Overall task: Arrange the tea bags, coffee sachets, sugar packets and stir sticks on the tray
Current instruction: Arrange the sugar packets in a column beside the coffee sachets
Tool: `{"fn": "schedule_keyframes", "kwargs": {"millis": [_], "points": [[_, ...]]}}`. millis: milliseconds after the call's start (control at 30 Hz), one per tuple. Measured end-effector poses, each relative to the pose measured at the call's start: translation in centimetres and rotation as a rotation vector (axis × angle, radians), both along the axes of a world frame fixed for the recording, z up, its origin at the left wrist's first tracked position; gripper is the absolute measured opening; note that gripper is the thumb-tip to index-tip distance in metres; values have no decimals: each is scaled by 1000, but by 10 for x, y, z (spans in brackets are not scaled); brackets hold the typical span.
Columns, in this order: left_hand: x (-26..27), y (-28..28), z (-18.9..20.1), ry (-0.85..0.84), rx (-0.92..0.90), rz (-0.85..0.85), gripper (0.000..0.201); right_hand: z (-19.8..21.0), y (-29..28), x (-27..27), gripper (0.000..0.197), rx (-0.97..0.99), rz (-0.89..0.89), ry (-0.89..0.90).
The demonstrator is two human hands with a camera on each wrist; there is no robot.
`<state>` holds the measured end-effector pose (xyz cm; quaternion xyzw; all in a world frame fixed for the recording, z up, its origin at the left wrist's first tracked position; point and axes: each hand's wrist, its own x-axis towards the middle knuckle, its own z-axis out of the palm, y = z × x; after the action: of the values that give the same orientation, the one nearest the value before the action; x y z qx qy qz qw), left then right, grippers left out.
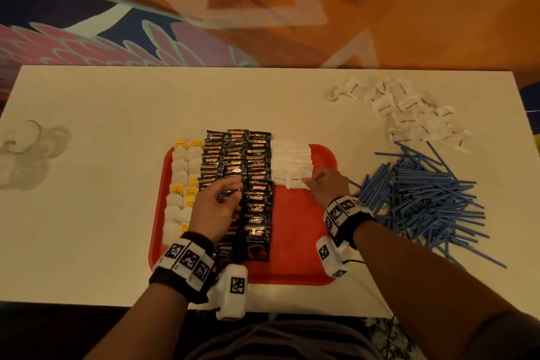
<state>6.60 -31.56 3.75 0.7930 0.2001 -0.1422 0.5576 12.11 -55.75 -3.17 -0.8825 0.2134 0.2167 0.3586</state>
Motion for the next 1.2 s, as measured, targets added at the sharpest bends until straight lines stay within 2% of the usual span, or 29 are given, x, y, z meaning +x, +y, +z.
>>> {"fn": "schedule_keyframes", "kwargs": {"millis": [133, 233, 367, 533, 700, 800, 933, 1067, 1200], "points": [[-2, 3, -1, -22, 22, 4, 32, 5, 2, -5, 22, -27, 5, -90], [-4, 3, 0, -35, 34, 8, 30, 6, 6, -5, 16, -18, 187, -188], [-8, 4, 1, -47, 30, 6, 31, -1, 16, -2, 17, -45, 355, -161], [-14, 15, -2, -26, 54, 12, 29, -4, 18, -1, 18, -45, 353, -143], [-10, 4, 2, -8, 12, -2, 27, 11, 6, -21, 16, -6, 241, -182], [1, -16, 3, -22, 63, -113, 19, 21, -7, -40, 15, 22, 174, -159], [21, -62, 2, -63, 174, -353, 21, 31, -33, -65, 15, 51, 110, -118], [51, -128, 4, -79, 332, -623, 32, 33, -68, -85, 15, 95, 57, -148], [100, -196, -2, -64, 466, -714, 42, 35, -110, -88, 13, 95, 49, -151]]}}
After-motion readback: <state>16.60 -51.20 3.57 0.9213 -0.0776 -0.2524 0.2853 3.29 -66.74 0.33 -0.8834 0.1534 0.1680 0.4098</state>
